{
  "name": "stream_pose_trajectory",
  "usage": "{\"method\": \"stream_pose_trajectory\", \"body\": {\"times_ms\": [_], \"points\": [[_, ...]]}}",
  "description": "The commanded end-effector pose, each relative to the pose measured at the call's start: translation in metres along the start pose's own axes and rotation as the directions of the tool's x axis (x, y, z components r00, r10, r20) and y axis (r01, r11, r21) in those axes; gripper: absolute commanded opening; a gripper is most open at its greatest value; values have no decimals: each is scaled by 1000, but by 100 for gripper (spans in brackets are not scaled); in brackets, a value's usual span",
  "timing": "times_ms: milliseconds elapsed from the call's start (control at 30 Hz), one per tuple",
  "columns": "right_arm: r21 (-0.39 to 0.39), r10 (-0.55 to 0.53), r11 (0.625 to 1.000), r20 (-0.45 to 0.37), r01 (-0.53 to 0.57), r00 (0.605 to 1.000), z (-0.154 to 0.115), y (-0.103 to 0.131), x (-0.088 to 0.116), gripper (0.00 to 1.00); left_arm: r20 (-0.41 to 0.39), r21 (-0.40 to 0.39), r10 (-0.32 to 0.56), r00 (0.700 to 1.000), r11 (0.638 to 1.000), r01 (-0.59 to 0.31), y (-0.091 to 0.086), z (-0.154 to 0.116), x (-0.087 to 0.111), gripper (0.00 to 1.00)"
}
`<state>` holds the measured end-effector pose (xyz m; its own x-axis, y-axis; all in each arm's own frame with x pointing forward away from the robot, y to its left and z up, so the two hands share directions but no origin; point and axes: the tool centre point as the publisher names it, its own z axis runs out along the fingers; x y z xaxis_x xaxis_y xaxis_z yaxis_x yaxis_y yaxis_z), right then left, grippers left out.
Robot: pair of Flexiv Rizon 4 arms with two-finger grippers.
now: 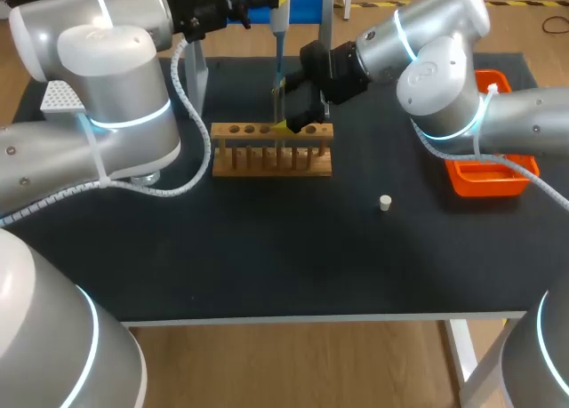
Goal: Invert the test tube, pick up the pipette, mount the tip to pipette, aspirate from beaker and dispense into the tube, eject the tip, return the pipette, and cap with the stopper.
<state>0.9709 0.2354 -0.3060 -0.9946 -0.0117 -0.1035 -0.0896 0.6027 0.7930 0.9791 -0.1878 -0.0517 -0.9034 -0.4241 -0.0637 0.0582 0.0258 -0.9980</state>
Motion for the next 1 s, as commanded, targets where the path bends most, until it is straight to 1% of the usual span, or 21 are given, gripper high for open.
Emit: {"method": "stream_pose_trajectory", "body": {"times_ms": [33, 567, 700, 733, 1000], "points": [[3, 0, 1000, -4, 0, 1000, -2, 1, 0, 100, 2, -4, -1, 1000, 1000, 1, 1, 1, 2, 0], [3, 0, 1000, -4, 0, 1000, -2, 1, 0, 100, -7, -13, 5, 1000, 1000, -5, 8, 4, 7, 0], [3, 0, 1000, -4, 0, 1000, -2, 1, 0, 100, 0, -7, 6, 1000, 1000, -6, 9, 4, 8, 0], [3, 0, 1000, -4, 0, 1000, -2, 1, 0, 100, 0, 7, 5, 1000, 1000, -5, 9, 4, 8, 0], [3, 0, 1000, -4, 0, 1000, -2, 1, 0, 100, 7, 4, 1, 1000, 1000, -1, 11, 3, 10, 0]]}}
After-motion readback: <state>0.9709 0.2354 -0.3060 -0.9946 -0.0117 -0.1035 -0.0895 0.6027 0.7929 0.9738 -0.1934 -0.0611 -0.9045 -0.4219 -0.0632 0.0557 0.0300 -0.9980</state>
